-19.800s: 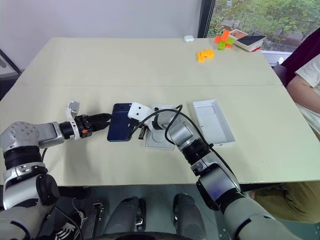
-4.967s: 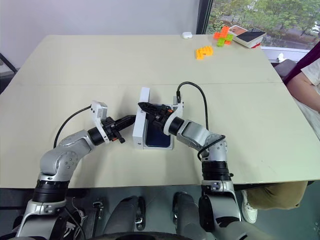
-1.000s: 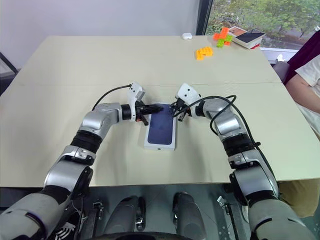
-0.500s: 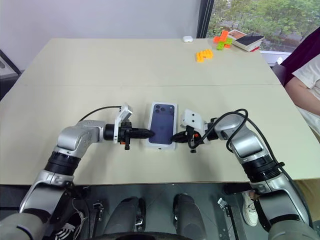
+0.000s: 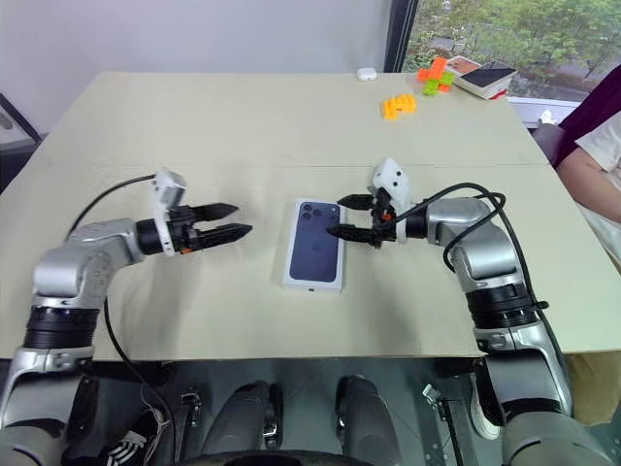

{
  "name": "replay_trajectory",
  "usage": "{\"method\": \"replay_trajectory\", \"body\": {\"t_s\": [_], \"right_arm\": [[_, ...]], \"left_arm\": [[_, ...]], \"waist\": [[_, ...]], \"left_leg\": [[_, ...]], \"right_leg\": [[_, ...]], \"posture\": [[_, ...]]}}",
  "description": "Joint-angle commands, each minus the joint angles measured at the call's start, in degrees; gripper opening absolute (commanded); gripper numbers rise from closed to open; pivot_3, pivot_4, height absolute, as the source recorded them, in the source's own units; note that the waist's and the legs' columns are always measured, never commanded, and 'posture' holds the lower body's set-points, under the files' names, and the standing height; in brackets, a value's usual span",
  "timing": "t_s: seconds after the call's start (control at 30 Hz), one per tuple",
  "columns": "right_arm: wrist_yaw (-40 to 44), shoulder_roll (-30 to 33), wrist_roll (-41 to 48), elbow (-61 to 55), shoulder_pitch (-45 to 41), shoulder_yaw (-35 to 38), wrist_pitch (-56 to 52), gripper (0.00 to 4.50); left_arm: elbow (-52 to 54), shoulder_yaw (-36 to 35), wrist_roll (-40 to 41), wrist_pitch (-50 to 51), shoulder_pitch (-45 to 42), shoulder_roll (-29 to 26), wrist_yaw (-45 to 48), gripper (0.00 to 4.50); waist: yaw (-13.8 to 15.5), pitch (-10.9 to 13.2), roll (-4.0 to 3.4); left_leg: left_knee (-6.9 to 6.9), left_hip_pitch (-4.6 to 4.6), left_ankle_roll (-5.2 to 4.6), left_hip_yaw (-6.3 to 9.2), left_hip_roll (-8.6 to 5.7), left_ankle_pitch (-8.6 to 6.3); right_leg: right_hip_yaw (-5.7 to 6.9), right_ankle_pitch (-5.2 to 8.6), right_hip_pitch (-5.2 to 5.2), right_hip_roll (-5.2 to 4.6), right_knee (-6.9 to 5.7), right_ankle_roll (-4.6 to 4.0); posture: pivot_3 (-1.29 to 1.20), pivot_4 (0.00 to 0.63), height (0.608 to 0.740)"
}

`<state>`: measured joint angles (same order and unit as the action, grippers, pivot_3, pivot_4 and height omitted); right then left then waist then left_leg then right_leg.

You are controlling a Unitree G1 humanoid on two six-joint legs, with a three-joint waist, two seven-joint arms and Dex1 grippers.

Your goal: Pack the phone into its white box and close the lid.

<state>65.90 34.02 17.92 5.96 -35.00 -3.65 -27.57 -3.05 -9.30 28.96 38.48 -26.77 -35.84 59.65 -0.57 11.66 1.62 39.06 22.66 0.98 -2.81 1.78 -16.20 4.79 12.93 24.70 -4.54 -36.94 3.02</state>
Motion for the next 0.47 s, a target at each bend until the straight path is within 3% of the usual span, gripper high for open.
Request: {"method": "replay_trajectory", "body": {"t_s": [0.03, 0.2, 0.47], "right_arm": [[2.55, 3.34, 1.61, -0.03, 1.16, 3.60, 3.92, 4.44], [7.26, 9.49, 2.03, 2.63, 5.69, 7.89, 12.56, 4.44], [9.15, 12.26, 0.28, 8.74, 6.73, 7.59, 16.85, 4.44]], "left_arm": [[3.42, -5.19, 3.27, -0.17, 3.15, -2.88, 0.76, 4.50], [8.57, -11.36, 1.85, -8.01, 17.36, -6.51, 1.28, 4.50], [12.03, -16.03, 3.18, -8.43, 24.91, -8.35, -1.03, 4.50]], "waist": [[-0.04, 0.01, -0.01], [-0.10, 0.02, -0.03], [0.13, 0.03, -0.04]], "left_leg": [[0.00, 0.00, -0.06, -0.02, -0.03, -0.04], [-0.04, -0.05, -0.15, -0.12, 0.00, -0.12], [0.10, -0.12, -0.11, -0.11, 0.04, -0.09]], "right_leg": [[0.00, 0.03, 0.00, -0.05, 0.00, 0.05], [-0.03, 0.06, 0.01, -0.09, 0.06, 0.08], [-0.05, 0.18, -0.03, -0.06, 0.05, -0.12]], "posture": [[0.00, 0.150, 0.740], [0.00, 0.150, 0.740], [0.00, 0.150, 0.740]]}}
